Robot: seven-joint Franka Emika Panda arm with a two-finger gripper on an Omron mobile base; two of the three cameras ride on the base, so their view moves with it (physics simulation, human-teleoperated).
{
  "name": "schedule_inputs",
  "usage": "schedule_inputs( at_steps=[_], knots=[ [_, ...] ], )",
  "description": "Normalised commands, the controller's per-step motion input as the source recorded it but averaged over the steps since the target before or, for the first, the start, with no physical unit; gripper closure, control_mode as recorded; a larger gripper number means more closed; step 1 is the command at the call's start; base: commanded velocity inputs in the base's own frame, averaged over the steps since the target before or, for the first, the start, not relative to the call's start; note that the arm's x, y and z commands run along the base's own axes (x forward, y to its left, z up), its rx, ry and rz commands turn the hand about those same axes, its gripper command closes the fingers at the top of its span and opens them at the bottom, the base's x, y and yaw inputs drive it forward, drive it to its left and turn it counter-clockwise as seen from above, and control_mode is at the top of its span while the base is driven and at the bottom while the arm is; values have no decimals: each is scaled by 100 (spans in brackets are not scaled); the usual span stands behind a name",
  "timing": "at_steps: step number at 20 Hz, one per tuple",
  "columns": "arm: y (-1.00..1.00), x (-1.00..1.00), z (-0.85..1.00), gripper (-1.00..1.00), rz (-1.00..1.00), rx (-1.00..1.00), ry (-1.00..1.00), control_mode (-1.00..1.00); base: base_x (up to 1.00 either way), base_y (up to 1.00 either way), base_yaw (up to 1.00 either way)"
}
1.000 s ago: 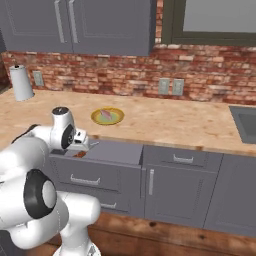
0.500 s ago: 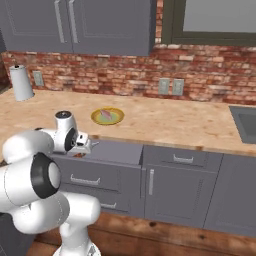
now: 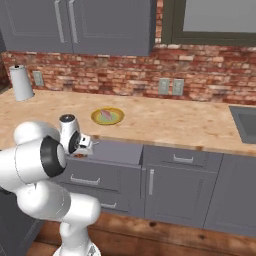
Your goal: Pick up the knife from the drawer and place it on the cutting board. Then place the meat from the plate to the cutting board.
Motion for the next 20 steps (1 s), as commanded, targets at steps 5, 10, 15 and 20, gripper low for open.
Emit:
schedule_inputs(
  at_steps=[5,10,15,20],
  knots=[
    [0,33,-17,-100,0,0,0,-100,0,0,0],
    [0,32,-18,-100,0,0,0,-100,0,0,0],
    [0,25,-20,-100,0,0,0,-100,0,0,0],
    [0,15,-22,-100,0,0,0,-100,0,0,0]
  ],
)
